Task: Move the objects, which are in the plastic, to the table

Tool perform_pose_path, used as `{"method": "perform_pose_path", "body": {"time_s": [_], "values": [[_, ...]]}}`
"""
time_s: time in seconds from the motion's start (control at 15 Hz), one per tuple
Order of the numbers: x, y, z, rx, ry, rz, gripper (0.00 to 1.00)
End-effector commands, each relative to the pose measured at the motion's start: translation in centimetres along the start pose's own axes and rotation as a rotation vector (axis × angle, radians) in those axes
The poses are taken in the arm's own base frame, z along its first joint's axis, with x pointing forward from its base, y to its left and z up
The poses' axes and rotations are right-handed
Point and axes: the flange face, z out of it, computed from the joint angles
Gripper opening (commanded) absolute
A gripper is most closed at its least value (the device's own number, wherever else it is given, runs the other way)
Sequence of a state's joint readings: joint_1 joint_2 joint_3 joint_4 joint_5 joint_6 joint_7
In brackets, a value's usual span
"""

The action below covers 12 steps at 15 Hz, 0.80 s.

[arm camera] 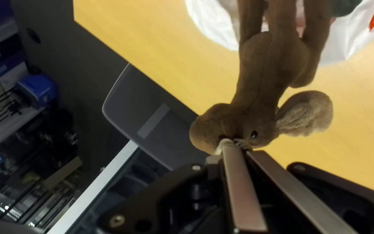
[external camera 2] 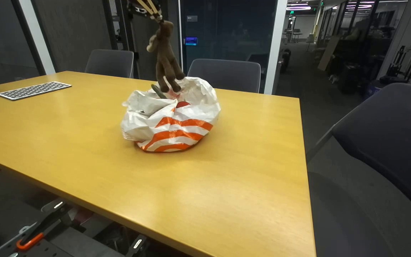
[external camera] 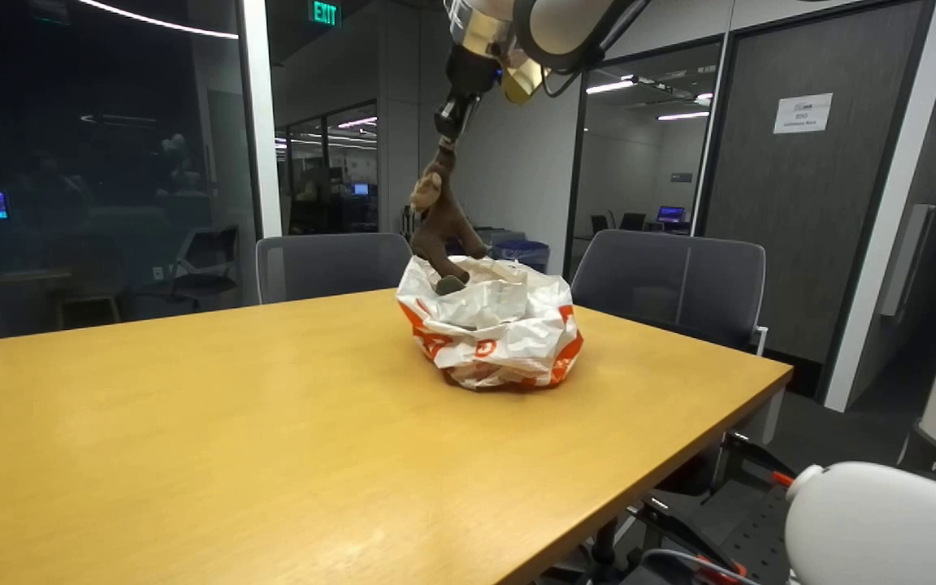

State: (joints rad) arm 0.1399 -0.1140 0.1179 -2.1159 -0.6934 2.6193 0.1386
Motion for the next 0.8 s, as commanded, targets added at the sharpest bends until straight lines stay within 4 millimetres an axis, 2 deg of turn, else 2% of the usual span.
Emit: {"method": "perform_pose_path", "body": {"time_s": [0.0,0.13,0.27,0.67,0.73], "values": [[3.3,-1.0,-6.2,-0.064,0.107,-0.059,0.00],[4.7,-2.8,-7.8,-0.002,0.172,-0.088,0.00],[5.2,-4.8,-7.4,0.073,0.201,-0.086,0.00],[3.6,-12.8,-0.7,0.398,0.178,-0.070,0.00],[3.4,-13.7,0.2,0.433,0.155,-0.076,0.27]]}}
